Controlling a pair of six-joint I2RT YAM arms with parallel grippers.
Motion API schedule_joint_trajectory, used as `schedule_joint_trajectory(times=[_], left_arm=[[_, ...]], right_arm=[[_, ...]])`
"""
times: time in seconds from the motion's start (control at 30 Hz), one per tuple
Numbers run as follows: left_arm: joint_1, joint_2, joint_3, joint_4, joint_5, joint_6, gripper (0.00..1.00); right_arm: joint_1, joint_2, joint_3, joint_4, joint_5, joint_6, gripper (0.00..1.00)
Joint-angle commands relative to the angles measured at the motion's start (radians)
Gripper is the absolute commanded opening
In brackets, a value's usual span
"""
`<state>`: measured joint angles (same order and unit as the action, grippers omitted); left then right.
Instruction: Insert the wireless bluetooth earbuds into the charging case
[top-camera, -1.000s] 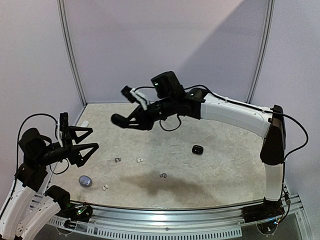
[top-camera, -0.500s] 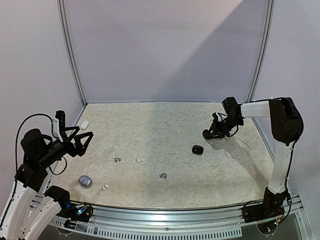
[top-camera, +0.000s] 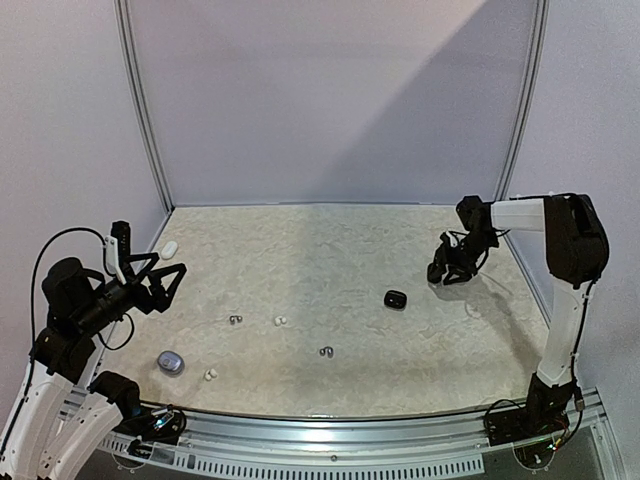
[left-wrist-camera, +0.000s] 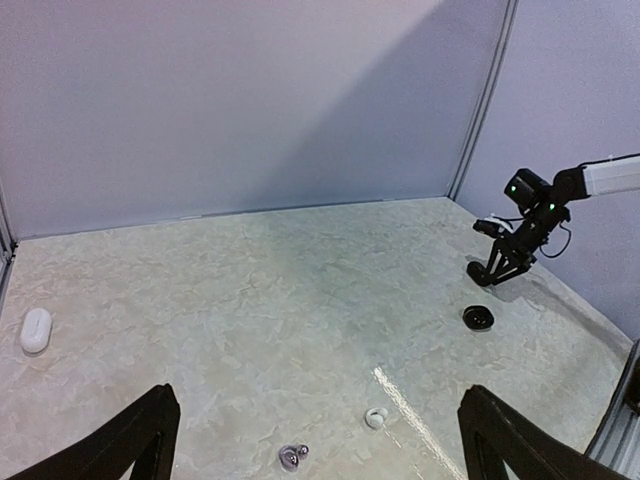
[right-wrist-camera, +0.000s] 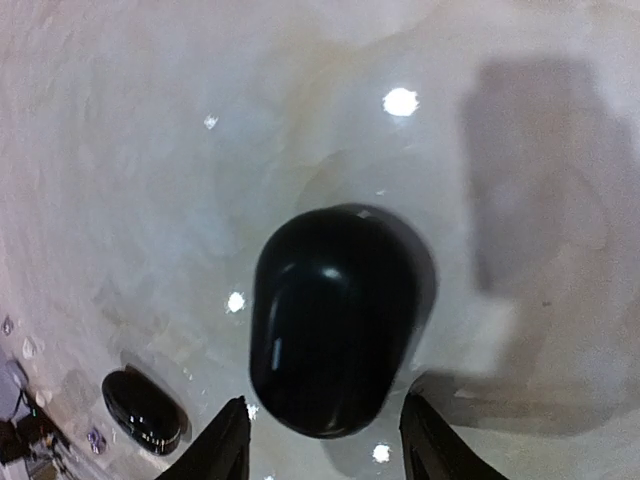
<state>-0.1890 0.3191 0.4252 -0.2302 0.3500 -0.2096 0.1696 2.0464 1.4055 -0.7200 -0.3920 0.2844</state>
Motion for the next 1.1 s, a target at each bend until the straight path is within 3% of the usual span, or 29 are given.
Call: schedule_joint_trajectory(times=[0.0, 0.23, 0.5, 0.6, 0.73, 0.87, 0.93, 1.07], left_arm=[[0.01, 0.002, -0.024, -0.004, -0.002, 0.011, 0.99], [0.011, 0.005, -0.025, -0.002, -0.008, 0.01, 0.99], [0.033, 0.072, 0.01, -0.017, -0.022, 0.022, 0.98], [0.039, 0.17, 0.104, -0.085, -0.039, 0.152, 0.97], [0.04, 0.41, 0.32, -0.28, -0.17, 0.449, 0.98], [0.05, 0.746, 0.614, -0.636, -0.278, 0.758, 0.99], [0.077, 0.966, 0.802, -0.831, -0.361, 0.817, 0.99], [0.179, 1.407, 1.251, -1.166, -0.413, 0.791, 0.99]], right_arm=[[-0.004, 0.025, 0.091, -0.125, 0.136, -0.03, 0.58], [0.025, -0.04, 0.18, -0.173, 0.291, -0.044, 0.71], [0.28, -0.145, 0.21, -0.099, 0.615, -0.113, 0.81], [0.363, -0.148, 0.237, -0.071, 0.71, -0.158, 0.82], [0.429, -0.138, 0.255, -0.016, 0.78, -0.183, 0.84], [0.454, -0.131, 0.25, 0.041, 0.756, -0.199, 0.89], [0.459, -0.128, 0.245, 0.054, 0.738, -0.203, 0.97], [0.464, -0.141, 0.201, 0.086, 0.715, -0.204, 0.99]])
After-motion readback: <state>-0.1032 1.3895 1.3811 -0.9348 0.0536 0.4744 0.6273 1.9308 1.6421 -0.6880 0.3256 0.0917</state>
